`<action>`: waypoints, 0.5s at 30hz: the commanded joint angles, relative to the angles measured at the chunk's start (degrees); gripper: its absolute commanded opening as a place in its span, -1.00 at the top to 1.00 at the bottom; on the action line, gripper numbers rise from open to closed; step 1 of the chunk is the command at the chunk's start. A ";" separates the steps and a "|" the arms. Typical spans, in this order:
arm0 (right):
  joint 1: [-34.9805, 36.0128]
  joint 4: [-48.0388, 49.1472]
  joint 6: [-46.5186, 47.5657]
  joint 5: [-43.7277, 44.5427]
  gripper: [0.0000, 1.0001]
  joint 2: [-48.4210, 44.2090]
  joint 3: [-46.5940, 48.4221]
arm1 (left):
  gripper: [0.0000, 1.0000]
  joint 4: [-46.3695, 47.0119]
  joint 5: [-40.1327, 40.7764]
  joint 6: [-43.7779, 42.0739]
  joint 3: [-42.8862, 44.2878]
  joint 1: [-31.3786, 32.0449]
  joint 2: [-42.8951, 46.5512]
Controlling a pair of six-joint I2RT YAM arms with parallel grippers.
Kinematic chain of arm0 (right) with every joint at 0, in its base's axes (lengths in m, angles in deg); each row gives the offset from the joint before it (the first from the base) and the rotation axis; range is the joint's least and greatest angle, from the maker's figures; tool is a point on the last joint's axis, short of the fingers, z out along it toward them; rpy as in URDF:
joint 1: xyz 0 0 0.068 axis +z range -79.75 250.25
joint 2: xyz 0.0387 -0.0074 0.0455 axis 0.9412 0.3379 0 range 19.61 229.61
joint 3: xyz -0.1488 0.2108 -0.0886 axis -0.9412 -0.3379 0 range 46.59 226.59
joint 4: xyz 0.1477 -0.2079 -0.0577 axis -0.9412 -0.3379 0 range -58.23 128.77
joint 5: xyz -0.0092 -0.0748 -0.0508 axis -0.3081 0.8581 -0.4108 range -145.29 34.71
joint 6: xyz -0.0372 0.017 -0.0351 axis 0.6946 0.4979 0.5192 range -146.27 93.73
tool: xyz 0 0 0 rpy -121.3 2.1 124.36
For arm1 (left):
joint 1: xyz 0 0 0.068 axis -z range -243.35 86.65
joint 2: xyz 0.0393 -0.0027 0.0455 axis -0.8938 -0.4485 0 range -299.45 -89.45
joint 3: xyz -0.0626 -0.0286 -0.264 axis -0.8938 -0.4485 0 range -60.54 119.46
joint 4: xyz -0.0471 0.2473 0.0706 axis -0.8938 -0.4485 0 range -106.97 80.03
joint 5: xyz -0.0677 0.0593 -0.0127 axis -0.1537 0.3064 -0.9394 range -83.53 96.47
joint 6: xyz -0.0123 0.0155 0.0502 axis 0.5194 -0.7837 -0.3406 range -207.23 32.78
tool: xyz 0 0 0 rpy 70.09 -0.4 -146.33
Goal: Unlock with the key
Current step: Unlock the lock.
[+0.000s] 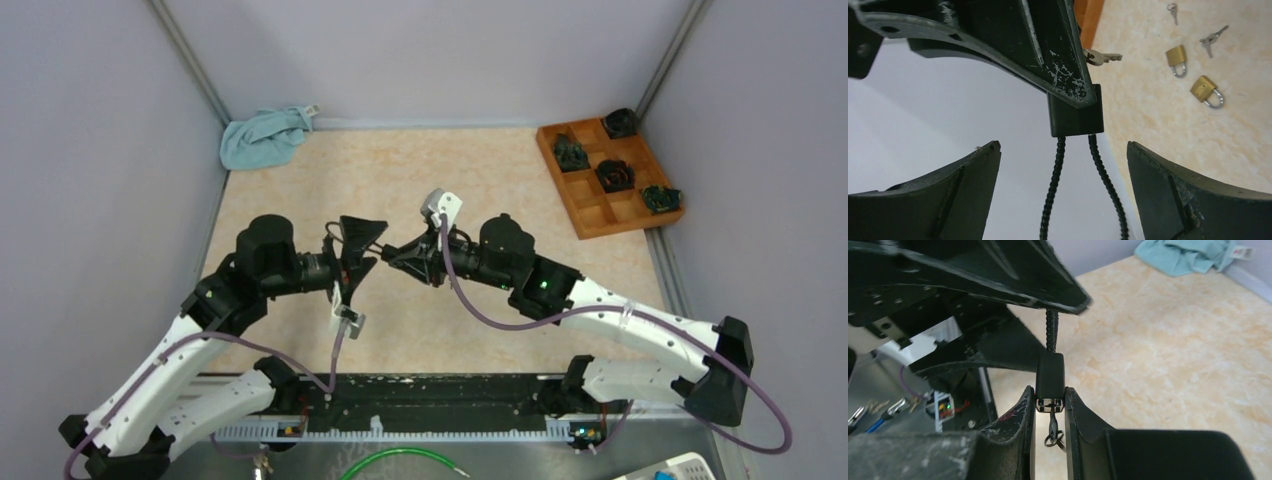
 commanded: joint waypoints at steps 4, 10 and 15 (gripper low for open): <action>-0.16 -6.61 2.59 -11.58 1.00 1.65 9.24 | -0.78 -8.62 -5.00 -4.51 4.41 0.43 -3.31; -0.11 -4.24 0.04 -10.79 1.00 3.46 10.47 | 0.10 2.12 -3.13 -4.58 -1.43 1.17 0.69; -0.13 -2.97 -0.57 -11.12 1.00 3.90 9.65 | 0.55 11.36 -3.44 -6.51 -8.09 1.18 5.75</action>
